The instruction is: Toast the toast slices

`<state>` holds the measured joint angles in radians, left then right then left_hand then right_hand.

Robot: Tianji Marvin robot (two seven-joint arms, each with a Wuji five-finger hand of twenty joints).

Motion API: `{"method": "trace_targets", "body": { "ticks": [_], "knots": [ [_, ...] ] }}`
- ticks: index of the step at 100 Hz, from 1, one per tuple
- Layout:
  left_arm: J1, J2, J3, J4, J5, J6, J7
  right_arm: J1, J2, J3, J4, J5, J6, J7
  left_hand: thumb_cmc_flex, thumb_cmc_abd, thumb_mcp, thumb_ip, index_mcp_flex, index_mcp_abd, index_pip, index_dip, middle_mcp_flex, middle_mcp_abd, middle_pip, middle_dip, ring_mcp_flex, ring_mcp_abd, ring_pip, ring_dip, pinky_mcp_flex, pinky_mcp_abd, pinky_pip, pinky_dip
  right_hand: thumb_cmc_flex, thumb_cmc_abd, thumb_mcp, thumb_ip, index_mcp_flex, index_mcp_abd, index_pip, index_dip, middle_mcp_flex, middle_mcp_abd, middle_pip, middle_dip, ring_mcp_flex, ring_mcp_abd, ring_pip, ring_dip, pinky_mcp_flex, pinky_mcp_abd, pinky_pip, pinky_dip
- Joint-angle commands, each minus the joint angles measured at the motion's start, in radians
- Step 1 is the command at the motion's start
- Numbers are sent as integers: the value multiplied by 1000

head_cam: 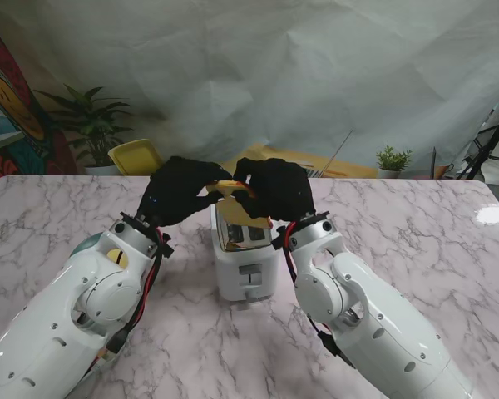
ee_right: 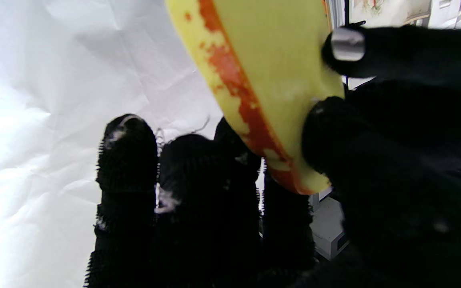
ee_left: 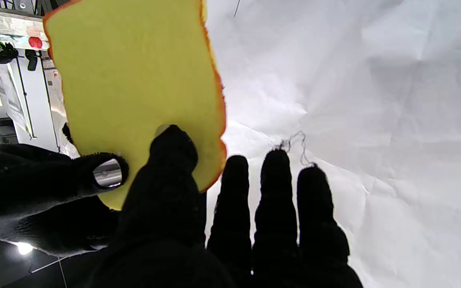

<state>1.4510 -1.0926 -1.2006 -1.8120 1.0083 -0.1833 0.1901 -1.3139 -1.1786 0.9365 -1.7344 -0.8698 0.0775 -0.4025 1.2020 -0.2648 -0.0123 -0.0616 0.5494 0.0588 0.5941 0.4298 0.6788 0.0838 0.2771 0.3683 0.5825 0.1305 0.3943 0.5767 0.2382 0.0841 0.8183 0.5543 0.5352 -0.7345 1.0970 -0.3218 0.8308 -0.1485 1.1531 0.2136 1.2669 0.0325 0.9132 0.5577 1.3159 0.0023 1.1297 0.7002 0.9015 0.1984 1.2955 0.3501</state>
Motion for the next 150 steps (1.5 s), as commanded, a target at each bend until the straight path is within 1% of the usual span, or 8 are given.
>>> {"method": "trace_targets", "body": {
  "ticks": [1,14,23,35,47,93,119,150],
  "knots": [
    [-5,1,-1,4,3,7,-10,-4,2,10,-20,3,12,0,-48,79,-20,37,-74,70,-112,8,-119,39,-11,-51,-100,26,-52,-39,-67,20,-57,-32,24,9,106,5,50,-32,86,0,68,36,2,9,8,-112,33,34,23,-29,14,-11],
    [5,6,-25,-7,20,8,-25,-16,2,28,-45,15,22,13,-225,171,-22,48,-228,186,-364,-77,-396,100,-102,-89,-374,84,-118,-124,-212,46,-200,-93,32,-13,95,10,57,2,102,-47,84,47,-8,-2,6,-102,41,34,34,-28,14,-12],
    [23,7,-52,-23,21,21,-44,-23,-1,37,-62,32,39,16,-282,208,-24,46,-295,246,-464,-94,-527,147,-152,-101,-498,103,-149,-166,-260,47,-280,-128,36,-21,81,18,55,27,113,-72,84,54,-6,-9,7,-93,32,25,36,-25,12,-13],
    [44,10,-93,-32,26,3,-54,-36,2,52,-97,36,66,44,-347,261,-24,43,-366,268,-543,-84,-573,149,-242,-112,-529,90,-252,-245,-291,21,-391,-177,37,-32,72,24,61,65,127,-97,90,63,7,-27,9,-86,25,11,36,-19,12,-14],
    [66,14,-140,-33,7,-80,-69,-42,0,56,-114,44,97,49,-390,295,-28,40,-406,265,-574,-72,-581,125,-278,-121,-546,54,-320,-268,-282,-31,-508,-240,37,-52,65,25,80,90,129,-106,111,68,20,-38,9,-87,52,16,52,-22,27,-10],
    [190,36,-300,-91,-12,-267,-205,-22,-12,43,-132,29,250,41,-412,325,-27,37,-398,240,-571,-67,-578,107,-269,-113,-539,28,-325,-276,-271,-66,-585,-280,34,-96,65,34,112,138,177,-109,171,55,65,-66,9,-115,141,32,109,-59,63,1],
    [182,44,-322,-95,-89,-321,-295,24,-35,4,-102,23,340,-14,-425,336,-29,35,-367,209,-558,-64,-554,89,-253,-93,-524,18,-302,-281,-267,-78,-590,-283,12,-105,55,48,123,104,232,-89,190,32,109,-71,9,-125,193,49,131,-68,82,9],
    [136,94,-355,-175,-290,-365,-627,52,-54,-22,-48,22,389,-73,-429,359,-29,32,-305,167,-540,-66,-515,66,-255,-108,-518,6,-282,-318,-257,-80,-648,-308,9,-137,78,59,152,85,249,-97,197,33,149,-68,8,-124,231,61,145,-75,100,17]
  ]
}}
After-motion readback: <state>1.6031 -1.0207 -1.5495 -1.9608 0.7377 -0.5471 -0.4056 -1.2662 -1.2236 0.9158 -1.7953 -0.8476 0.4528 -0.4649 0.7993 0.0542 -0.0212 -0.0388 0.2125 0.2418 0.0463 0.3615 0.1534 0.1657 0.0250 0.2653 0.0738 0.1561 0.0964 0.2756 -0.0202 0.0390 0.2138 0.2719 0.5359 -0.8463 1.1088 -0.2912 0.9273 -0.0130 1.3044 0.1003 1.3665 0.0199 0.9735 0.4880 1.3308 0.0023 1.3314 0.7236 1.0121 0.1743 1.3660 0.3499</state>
